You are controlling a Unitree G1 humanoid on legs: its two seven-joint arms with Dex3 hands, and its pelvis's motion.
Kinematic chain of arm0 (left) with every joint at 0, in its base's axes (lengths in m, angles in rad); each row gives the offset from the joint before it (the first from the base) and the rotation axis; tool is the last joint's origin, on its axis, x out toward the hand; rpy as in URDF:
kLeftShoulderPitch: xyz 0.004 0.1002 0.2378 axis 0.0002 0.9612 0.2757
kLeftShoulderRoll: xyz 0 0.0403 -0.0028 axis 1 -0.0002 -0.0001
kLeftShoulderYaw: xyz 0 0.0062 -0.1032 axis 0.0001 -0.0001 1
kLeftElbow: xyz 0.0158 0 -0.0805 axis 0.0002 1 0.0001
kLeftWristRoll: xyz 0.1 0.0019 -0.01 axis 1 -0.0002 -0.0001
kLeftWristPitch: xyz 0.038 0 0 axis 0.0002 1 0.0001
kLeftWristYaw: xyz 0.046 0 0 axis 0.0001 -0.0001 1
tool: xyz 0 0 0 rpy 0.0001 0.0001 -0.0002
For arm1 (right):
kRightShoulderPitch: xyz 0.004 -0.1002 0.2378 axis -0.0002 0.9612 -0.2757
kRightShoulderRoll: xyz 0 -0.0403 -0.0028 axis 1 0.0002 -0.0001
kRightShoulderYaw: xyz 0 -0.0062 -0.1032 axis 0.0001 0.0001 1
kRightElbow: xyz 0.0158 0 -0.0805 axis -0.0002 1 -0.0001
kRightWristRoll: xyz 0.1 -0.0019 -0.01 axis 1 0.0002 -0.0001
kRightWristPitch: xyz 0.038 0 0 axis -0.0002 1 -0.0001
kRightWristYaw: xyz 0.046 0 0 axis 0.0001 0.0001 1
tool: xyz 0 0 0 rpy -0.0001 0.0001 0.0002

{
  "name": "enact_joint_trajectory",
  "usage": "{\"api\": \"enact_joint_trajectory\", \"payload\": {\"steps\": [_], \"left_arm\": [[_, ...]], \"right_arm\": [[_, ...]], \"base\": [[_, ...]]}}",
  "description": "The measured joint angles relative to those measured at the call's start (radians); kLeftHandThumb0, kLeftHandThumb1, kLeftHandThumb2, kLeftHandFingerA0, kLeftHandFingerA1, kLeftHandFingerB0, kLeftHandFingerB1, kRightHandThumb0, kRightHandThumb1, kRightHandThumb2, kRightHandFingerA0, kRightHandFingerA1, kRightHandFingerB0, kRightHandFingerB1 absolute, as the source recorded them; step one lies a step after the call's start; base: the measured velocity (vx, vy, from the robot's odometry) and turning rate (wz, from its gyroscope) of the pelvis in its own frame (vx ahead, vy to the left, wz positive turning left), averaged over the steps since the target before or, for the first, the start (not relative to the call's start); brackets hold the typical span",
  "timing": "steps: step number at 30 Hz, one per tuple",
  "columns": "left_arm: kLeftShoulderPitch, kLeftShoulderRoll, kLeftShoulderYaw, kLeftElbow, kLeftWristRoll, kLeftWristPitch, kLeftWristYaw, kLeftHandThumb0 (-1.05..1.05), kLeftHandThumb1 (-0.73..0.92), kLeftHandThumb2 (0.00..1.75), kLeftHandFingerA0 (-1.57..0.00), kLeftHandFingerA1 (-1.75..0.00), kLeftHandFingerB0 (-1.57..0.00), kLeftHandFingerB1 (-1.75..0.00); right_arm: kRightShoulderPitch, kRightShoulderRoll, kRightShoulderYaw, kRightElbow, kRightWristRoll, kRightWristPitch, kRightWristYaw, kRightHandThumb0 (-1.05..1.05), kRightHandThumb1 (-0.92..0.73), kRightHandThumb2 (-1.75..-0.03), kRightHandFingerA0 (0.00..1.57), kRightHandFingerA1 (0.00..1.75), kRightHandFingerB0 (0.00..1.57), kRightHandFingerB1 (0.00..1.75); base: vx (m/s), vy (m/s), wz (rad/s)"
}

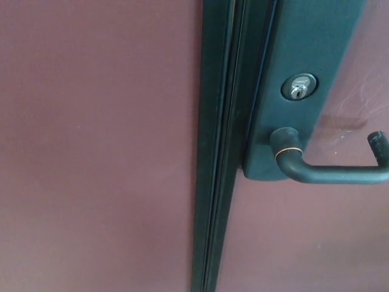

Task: The robot walks towards the door handle and put its right hand on it and twist the handle

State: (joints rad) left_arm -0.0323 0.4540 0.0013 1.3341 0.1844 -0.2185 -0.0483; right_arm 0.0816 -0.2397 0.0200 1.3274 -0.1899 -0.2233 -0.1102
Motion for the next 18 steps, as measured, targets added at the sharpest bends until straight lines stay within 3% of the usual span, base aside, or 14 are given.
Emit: {"api": "enact_joint_trajectory", "payload": {"steps": [5,6,8,18], "left_arm": [[0.001,0.0,-0.003,0.001,0.001,0.0,0.0,-0.31,0.62,0.58,-0.73,-0.48,-0.56,-0.42],[0.001,0.0,-0.005,0.001,0.002,0.0,0.0,-0.31,0.62,0.58,-0.73,-0.48,-0.56,-0.42],[0.0,0.0,-0.007,0.001,0.002,0.0,0.0,-0.31,0.62,0.59,-0.74,-0.48,-0.56,-0.42],[-0.006,0.0,-0.016,0.001,0.003,0.0,0.0,-0.32,0.61,0.59,-0.74,-0.48,-0.55,-0.42]], "right_arm": [[0.002,0.0,0.009,-0.001,-0.002,0.002,0.0,-0.3,-0.54,-0.68,0.72,0.53,0.56,0.47],[0.002,0.0,0.01,-0.001,-0.002,0.002,0.0,-0.21,-0.6,-0.58,0.76,0.46,0.59,0.4],[0.002,0.0,0.011,0.0,-0.002,0.003,0.0,-0.29,-0.54,-0.67,0.72,0.52,0.56,0.46],[0.003,-0.013,-0.005,-0.015,0.004,-0.001,0.005,-0.28,-0.53,-0.66,0.74,0.53,0.54,0.46]], "base": [[0.0,0.0,0.0],[0.0,0.0,0.0],[0.0,0.0,0.0],[0.0,0.0,0.0]]}}
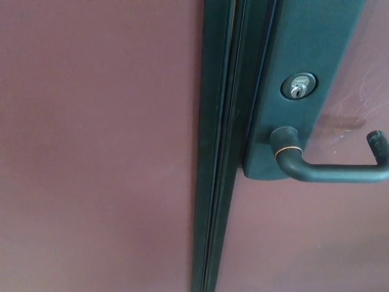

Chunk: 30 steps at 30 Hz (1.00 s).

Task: The robot walks towards the door handle and put its right hand on it and twist the handle

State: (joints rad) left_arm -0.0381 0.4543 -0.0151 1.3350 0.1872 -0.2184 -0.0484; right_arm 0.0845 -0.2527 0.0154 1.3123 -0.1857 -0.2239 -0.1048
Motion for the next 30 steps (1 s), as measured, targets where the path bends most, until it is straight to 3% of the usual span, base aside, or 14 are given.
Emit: {"api": "enact_joint_trajectory", "payload": {"steps": [9,19,30], "left_arm": [[0.0,0.006,0.001,0.0,0.0,0.0,-0.002,-0.32,0.61,0.59,-0.74,-0.48,-0.55,-0.42],[0.0,0.006,0.004,0.0,-0.001,0.0,-0.002,-0.32,0.61,0.59,-0.74,-0.49,-0.55,-0.42],[0.001,0.006,0.004,0.001,-0.001,0.0,-0.002,-0.32,0.61,0.59,-0.74,-0.49,-0.55,-0.42]], "right_arm": [[0.185,-0.051,-0.167,-0.334,0.083,-0.097,0.055,-0.19,-0.59,-0.57,0.72,0.48,0.57,0.41],[0.424,-0.072,-0.315,-0.768,0.149,-0.098,0.102,-0.22,-0.55,-0.56,0.59,0.46,0.52,0.41],[0.609,-0.097,-0.538,-1.233,0.271,-0.09,0.164,-0.28,-0.5,-0.54,0.59,0.48,0.54,0.43]], "base": [[0.0,0.0,0.0],[-0.01,-0.016,0.0],[0.0,0.0,0.0]]}}
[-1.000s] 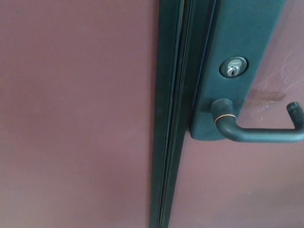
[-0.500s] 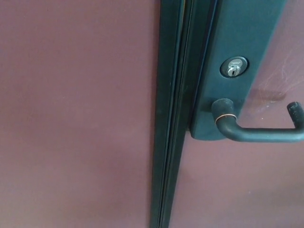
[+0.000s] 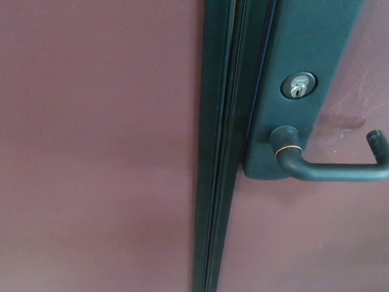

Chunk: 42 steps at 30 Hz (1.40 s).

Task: The robot walks towards the door handle and put its right hand on it and twist the handle

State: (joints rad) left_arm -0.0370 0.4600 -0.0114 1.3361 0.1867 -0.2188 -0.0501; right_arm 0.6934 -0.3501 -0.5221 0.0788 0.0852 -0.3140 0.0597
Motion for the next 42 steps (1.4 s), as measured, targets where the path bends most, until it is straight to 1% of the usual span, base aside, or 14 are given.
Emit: {"api": "enact_joint_trajectory", "payload": {"steps": [5,6,7,11,20,22,23,24,25,28,31,38,39,42], "left_arm": [[0.002,0.0,0.0,0.001,0.0,0.0,0.0,-0.32,0.61,0.59,-0.74,-0.49,-0.56,-0.43],[0.003,0.0,0.0,0.001,0.0,0.0,0.0,-0.31,0.62,0.58,-0.74,-0.49,-0.56,-0.42],[0.003,0.0,0.0,0.001,0.0,0.0,0.0,-0.31,0.62,0.58,-0.73,-0.49,-0.56,-0.42],[0.003,0.0,0.0,0.001,0.0,0.0,0.0,-0.31,0.62,0.58,-0.73,-0.49,-0.56,-0.42],[0.008,0.0,0.0,0.002,0.0,0.0,0.0,-0.32,0.61,0.59,-0.74,-0.49,-0.55,-0.42],[0.008,0.0,0.0,0.003,0.0,0.0,0.0,-0.32,0.61,0.59,-0.74,-0.49,-0.55,-0.42],[0.008,0.0,0.0,0.003,0.0,0.0,0.0,-0.35,0.61,0.59,-0.74,-0.5,-0.56,-0.43],[0.008,0.0,0.0,0.004,0.0,0.0,0.0,-0.35,0.61,0.59,-0.74,-0.5,-0.56,-0.43],[0.009,0.0,-0.001,0.004,0.0,0.001,0.0,-0.33,0.62,0.59,-0.74,-0.48,-0.55,-0.42],[0.01,0.001,-0.003,0.004,0.0,0.001,0.0,-0.32,0.62,0.58,-0.73,-0.49,-0.55,-0.42],[0.011,0.002,-0.007,0.005,0.0,0.001,0.0,-0.32,0.62,0.58,-0.74,-0.49,-0.55,-0.42],[0.009,0.005,-0.011,0.006,0.0,0.002,0.0,-0.32,0.62,0.58,-0.74,-0.49,-0.55,-0.42],[0.009,0.005,-0.012,0.006,0.0,0.002,0.0,-0.33,0.62,0.58,-0.74,-0.49,-0.55,-0.42],[0.006,0.006,-0.014,0.006,0.001,0.002,-0.001,-0.33,0.62,0.59,-0.74,-0.49,-0.55,-0.42]], "right_arm": [[0.06,-0.008,-0.116,-0.194,0.081,0.0,0.03,-0.31,-0.48,-0.54,0.61,0.48,0.57,0.42],[0.069,-0.01,-0.138,-0.229,0.097,0.0,0.036,-0.34,-0.45,-0.53,0.65,0.48,0.59,0.41],[0.075,-0.011,-0.154,-0.255,0.11,0.001,0.04,-0.36,-0.46,-0.54,0.66,0.49,0.6,0.41],[0.095,-0.026,-0.225,-0.383,0.172,0.002,0.058,-0.36,-0.45,-0.54,0.65,0.51,0.58,0.41],[0.102,-0.102,-0.332,-0.622,0.311,0.014,0.101,-0.38,-0.44,-0.53,0.63,0.56,0.53,0.45],[0.101,-0.128,-0.35,-0.673,0.343,0.024,0.111,-0.38,-0.44,-0.53,0.63,0.56,0.53,0.45],[0.101,-0.141,-0.356,-0.695,0.358,0.027,0.114,-0.39,-0.42,-0.53,0.66,0.51,0.55,0.43],[0.1,-0.153,-0.362,-0.716,0.372,0.032,0.117,-0.39,-0.42,-0.53,0.66,0.51,0.55,0.43],[0.095,-0.17,-0.364,-0.739,0.388,0.039,0.119,-0.39,-0.43,-0.53,0.64,0.56,0.53,0.45],[0.062,-0.242,-0.365,-0.816,0.437,0.068,0.125,-0.41,-0.42,-0.52,0.65,0.54,0.54,0.44],[0.001,-0.341,-0.349,-0.872,0.481,0.113,0.128,-0.43,-0.41,-0.52,0.66,0.54,0.54,0.44],[-0.207,-0.562,-0.228,-0.882,0.525,0.23,0.142,-0.43,-0.4,-0.52,0.69,0.52,0.55,0.42],[-0.226,-0.58,-0.215,-0.881,0.526,0.242,0.144,-0.39,-0.39,-0.52,0.7,0.51,0.58,0.43],[-0.292,-0.644,-0.166,-0.873,0.525,0.295,0.15,-0.43,-0.41,-0.52,0.68,0.49,0.58,0.42]], "base": [[0.0,0.0,0.0],[0.0,0.0,0.0],[0.0,0.0,0.0],[0.0,0.0,0.0],[0.0,0.0,0.0],[0.0,0.0,0.0],[0.0,0.0,0.0],[0.0,0.0,0.0],[0.0,0.0,0.0],[0.0,0.0,0.0],[0.0,0.0,0.0],[0.0,0.0,0.0],[0.0,0.0,0.0],[0.0,0.0,0.0]]}}
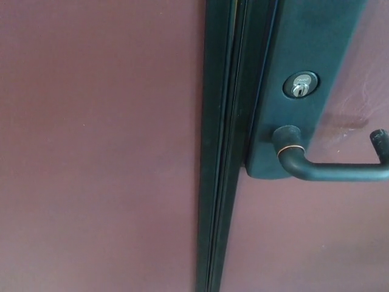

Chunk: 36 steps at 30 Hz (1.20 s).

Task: The robot walks towards the door handle and put its right hand on it and twist the handle

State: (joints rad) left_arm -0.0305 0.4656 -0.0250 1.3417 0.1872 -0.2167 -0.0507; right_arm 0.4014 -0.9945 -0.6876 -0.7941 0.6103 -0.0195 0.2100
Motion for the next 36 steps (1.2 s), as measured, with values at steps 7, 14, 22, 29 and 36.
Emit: {"api": "enact_joint_trajectory", "payload": {"steps": [7,14,22,29,36], "left_arm": [[-0.004,0.002,-0.01,0.0,0.001,0.0,-0.003,-0.33,0.62,0.59,-0.74,-0.49,-0.55,-0.42],[-0.004,0.009,-0.015,0.0,0.008,0.0,-0.003,-0.34,0.62,0.59,-0.74,-0.49,-0.56,-0.43],[-0.005,0.009,-0.014,0.001,0.009,0.003,-0.004,-0.34,0.62,0.59,-0.74,-0.49,-0.57,-0.43],[-0.006,0.01,-0.015,0.001,0.011,0.003,-0.005,-0.34,0.62,0.59,-0.74,-0.49,-0.57,-0.43],[-0.006,0.013,-0.015,0.0,0.012,0.004,-0.01,-0.34,0.62,0.59,-0.74,-0.49,-0.57,-0.43]], "right_arm": [[-0.118,-0.098,0.127,0.01,-0.012,0.119,0.018,-0.43,-0.44,-0.54,0.64,0.47,0.55,0.41],[-0.219,-0.126,0.254,0.037,-0.06,0.226,0.05,-0.43,-0.49,-0.55,0.59,0.45,0.51,0.39],[-0.286,-0.122,0.382,0.042,-0.151,0.307,0.073,-0.41,-0.52,-0.55,0.58,0.44,0.5,0.39],[-0.359,-0.101,0.491,0.07,-0.233,0.352,0.087,-0.4,-0.52,-0.56,0.56,0.44,0.48,0.38],[-0.43,-0.088,0.559,0.124,-0.294,0.384,0.122,-0.4,-0.53,-0.56,0.57,0.44,0.49,0.38]], "base": [[0.0,0.0,0.0],[0.0,0.0,0.0],[0.0,0.0,0.0],[0.0,0.0,0.0],[0.0,0.0,0.0]]}}
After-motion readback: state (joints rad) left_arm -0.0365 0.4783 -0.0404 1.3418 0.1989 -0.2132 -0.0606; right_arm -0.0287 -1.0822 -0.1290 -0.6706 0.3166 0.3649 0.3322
